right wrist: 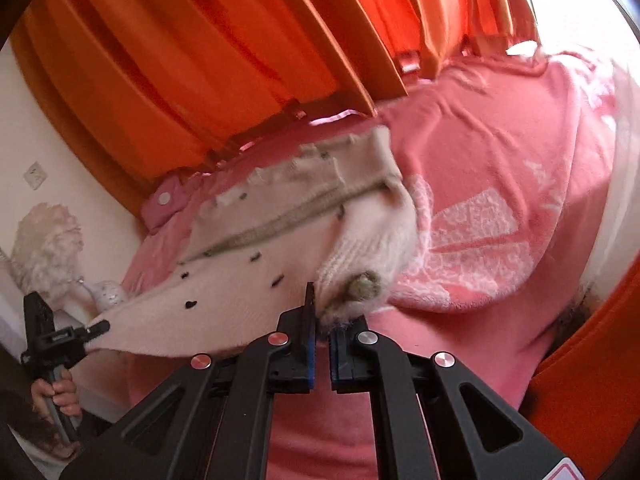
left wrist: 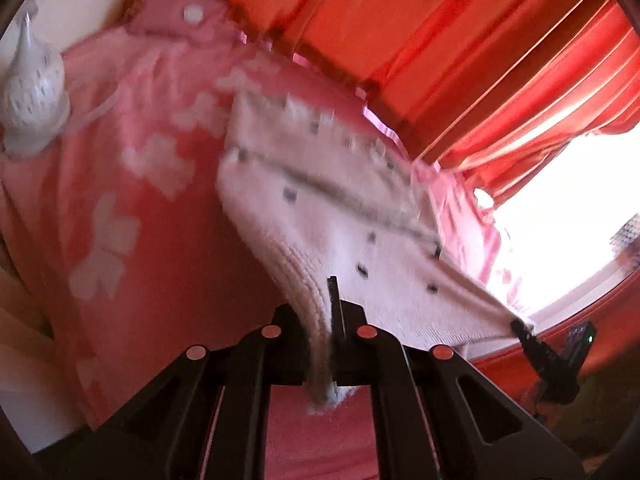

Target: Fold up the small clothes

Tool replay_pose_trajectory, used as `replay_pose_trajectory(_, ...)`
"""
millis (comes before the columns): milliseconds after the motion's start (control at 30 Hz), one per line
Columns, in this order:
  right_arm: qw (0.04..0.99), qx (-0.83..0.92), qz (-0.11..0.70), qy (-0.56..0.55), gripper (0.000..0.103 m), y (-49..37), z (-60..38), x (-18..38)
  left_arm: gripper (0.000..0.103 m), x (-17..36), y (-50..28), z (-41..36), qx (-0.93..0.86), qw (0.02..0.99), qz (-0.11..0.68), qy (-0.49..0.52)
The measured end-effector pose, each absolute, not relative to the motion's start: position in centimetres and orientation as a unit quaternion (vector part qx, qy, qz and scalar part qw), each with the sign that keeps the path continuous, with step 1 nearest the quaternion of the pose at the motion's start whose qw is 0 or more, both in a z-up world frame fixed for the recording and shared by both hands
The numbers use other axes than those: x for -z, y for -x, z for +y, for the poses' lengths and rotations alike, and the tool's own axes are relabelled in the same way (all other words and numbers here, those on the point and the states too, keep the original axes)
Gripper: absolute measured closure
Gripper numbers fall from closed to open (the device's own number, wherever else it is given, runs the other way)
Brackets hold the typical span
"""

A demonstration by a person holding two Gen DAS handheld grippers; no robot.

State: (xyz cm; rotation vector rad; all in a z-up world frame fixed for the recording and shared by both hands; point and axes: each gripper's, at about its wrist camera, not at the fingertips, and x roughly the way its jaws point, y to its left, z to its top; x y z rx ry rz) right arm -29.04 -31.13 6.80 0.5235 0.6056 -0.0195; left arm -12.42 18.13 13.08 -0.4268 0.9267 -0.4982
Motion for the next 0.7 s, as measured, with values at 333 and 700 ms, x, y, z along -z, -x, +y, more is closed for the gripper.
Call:
replay_pose_trajectory(333, 0.94, 0.025, 0.162, -0.298, 0.099, 9.3, -36.9, -11.8, 0.097, -16.3, -6.8, 12.2, 0.215, 0.898, 0.33, 0.196)
replay_pose_trajectory(700, 0.874, 0.119, 0.302, -0.361, 0.098, -10.9, -39.9, 0.7, 0.097, -0.9, -23.5, 6.5, 0.115, 0.868, 0.432, 0.215)
